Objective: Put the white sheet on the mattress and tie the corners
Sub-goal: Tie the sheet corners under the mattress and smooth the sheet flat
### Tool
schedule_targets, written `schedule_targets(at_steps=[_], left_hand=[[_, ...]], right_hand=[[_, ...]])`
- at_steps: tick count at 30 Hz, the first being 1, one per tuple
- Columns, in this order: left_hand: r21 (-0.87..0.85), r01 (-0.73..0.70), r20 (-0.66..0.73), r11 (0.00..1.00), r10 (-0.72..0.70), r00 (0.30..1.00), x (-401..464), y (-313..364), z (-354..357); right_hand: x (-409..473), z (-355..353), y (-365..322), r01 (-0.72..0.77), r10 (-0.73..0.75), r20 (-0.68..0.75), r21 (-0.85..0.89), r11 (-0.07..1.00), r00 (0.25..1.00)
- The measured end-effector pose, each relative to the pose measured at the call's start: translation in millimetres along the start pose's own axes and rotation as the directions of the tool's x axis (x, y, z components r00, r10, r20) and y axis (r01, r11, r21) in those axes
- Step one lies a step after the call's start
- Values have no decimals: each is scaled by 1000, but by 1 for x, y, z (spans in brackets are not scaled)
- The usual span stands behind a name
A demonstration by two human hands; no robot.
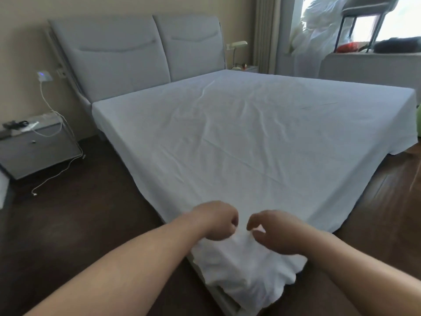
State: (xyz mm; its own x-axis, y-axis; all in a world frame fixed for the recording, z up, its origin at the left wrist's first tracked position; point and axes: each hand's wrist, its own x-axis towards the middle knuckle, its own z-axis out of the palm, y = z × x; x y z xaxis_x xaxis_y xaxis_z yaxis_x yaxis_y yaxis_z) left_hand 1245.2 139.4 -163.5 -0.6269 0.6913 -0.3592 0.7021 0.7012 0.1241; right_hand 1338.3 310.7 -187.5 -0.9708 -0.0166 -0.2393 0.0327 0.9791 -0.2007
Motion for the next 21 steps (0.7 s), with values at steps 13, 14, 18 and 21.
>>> schedule_targets(at_steps=[13, 14, 18, 21], left_hand=[[18, 278, 175, 960, -277, 945, 184, -40, -22], [38, 286, 230, 957, -287, 930, 175, -36, -27], [46, 306, 640, 951, -263, 721, 127, -13, -76], [35, 268, 713, 963, -212, 669, 104, 22, -137]], right_hand=[[125, -38, 176, -385, 384, 96, -15, 923, 918], [114, -40, 177, -382, 382, 131, -24, 924, 915], [65, -79, 176, -417, 393, 488, -65, 907, 779], [23, -138, 186, -411, 351, 599, -40, 911, 720]])
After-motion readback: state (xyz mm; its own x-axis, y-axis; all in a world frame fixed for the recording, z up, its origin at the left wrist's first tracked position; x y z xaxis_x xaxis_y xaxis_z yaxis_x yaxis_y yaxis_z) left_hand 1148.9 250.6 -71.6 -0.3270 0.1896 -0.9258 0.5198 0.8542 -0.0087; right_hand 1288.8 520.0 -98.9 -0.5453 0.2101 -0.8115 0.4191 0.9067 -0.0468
